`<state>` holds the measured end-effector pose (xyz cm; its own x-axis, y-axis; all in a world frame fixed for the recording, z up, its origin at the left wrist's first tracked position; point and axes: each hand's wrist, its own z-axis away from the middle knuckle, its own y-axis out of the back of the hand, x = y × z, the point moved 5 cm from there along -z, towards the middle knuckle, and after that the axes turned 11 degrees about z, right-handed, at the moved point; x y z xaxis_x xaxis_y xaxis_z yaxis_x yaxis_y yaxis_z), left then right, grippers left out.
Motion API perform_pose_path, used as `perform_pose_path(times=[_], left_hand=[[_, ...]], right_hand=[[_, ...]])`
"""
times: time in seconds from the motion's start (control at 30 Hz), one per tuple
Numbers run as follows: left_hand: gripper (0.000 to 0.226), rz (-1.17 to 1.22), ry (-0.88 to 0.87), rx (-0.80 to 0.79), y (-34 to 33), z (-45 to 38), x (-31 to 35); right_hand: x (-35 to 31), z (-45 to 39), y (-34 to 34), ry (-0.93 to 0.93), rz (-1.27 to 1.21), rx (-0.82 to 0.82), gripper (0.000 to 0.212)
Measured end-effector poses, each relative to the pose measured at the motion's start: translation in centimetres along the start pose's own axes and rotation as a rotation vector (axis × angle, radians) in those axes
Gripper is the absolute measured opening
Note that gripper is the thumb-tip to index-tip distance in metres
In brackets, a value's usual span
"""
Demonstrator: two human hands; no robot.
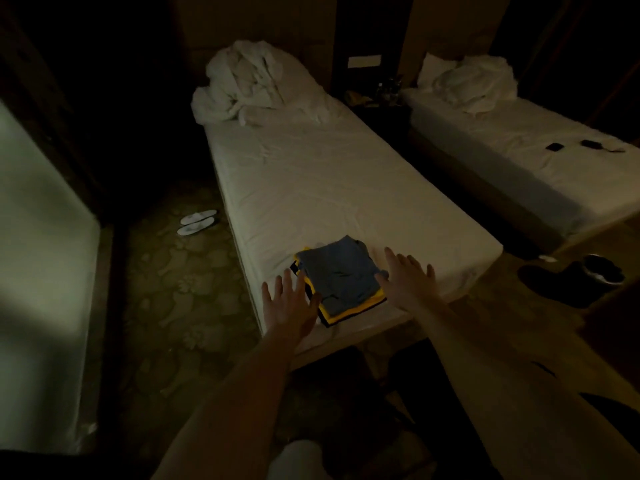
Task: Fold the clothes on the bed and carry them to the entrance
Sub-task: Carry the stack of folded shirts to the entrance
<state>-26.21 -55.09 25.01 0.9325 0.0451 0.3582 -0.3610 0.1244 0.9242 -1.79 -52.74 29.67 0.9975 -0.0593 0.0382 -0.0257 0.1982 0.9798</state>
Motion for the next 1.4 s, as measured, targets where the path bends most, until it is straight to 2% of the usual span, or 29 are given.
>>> perform_pose_path(times=[0.17,0.3,0.6,0.93,1.13,1.27,1.4], left_hand=[[0.071,0.025,0.086,-0.029,-2.5,-5.2,-0.4],[0.071,0.029,0.15,-0.027,-4.2,-10.5,-1.2],[0.072,0.086,0.3,-0.087,-8.3,-19.7,-1.9],[0.075,0.259,0.508,-0.17,-19.2,-25.2,-1.7],[0.083,0.324,0.611,-0.135,-25.5,-27.1,-1.5],[0.087,0.464,0.735,-0.118,-29.2,-28.6,-2.8],[0.079,0.742,0.832,-0.002,-31.5,-29.7,-3.2]], right_hand=[[-0.4,-8.0,-1.3,0.101,-0.001,-0.008,0.061],[-1.2,-14.9,-2.1,0.166,0.013,-0.035,0.064],[-1.9,-26.7,-5.7,0.202,0.006,-0.144,0.065],[1.0,-36.5,-16.4,0.184,-0.057,-0.301,0.073],[3.1,-39.3,-22.3,0.169,-0.159,-0.337,0.064],[4.1,-40.6,-26.8,0.104,-0.247,-0.426,0.082],[4.3,-41.5,-30.1,-0.003,-0.393,-0.504,0.104]])
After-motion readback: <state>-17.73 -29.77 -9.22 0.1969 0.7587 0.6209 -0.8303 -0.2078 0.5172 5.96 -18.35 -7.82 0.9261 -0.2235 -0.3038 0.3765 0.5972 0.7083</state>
